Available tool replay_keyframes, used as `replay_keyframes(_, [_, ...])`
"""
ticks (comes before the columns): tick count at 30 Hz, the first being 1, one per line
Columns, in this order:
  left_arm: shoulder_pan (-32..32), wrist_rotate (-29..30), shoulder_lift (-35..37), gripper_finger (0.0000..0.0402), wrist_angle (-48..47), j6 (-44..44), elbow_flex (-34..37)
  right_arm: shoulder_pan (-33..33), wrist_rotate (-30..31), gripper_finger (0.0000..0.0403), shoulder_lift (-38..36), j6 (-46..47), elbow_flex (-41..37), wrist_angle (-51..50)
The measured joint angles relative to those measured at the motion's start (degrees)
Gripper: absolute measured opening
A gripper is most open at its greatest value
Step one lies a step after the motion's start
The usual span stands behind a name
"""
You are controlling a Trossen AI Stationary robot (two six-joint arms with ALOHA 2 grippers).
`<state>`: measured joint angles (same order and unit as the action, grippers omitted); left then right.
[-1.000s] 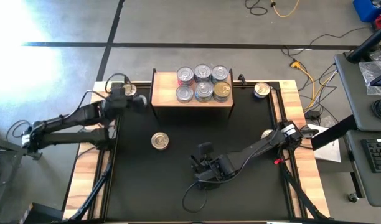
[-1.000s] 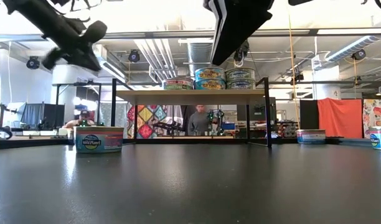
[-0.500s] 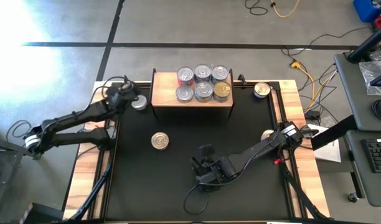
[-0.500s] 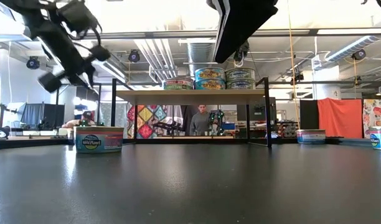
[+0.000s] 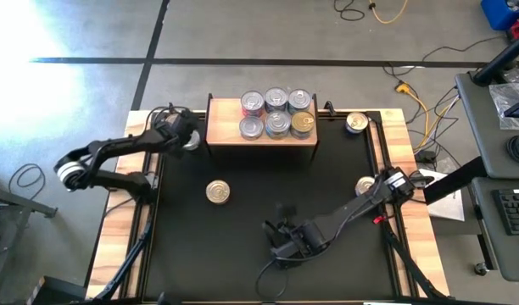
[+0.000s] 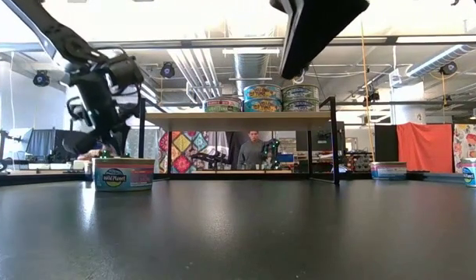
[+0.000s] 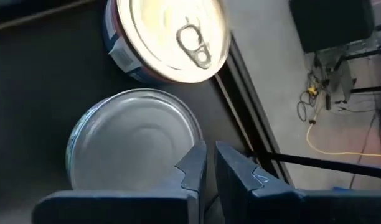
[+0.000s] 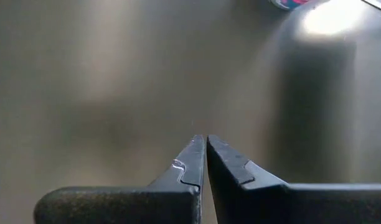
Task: Stack canned seafood by type on shelf
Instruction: Stack the white green tuna can on top of the white green tuna can on the shelf
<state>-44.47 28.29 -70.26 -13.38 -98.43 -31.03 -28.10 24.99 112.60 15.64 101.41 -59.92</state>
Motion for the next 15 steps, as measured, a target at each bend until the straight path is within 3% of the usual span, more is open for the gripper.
replay_keyframes(10, [-1.94,-5.72,-8.48,0.0016,2.33,-0.04,-0.24,-1.78,-0.04,0.0012,0.00,2.97,0.00,0.00])
replay_keyframes(15, [1.40,-7.06,-8.03,0.0015,-2.04,-1.97,0.46,-2.26,-0.12,0.0012,0.00,3.97,0.00,-0.13])
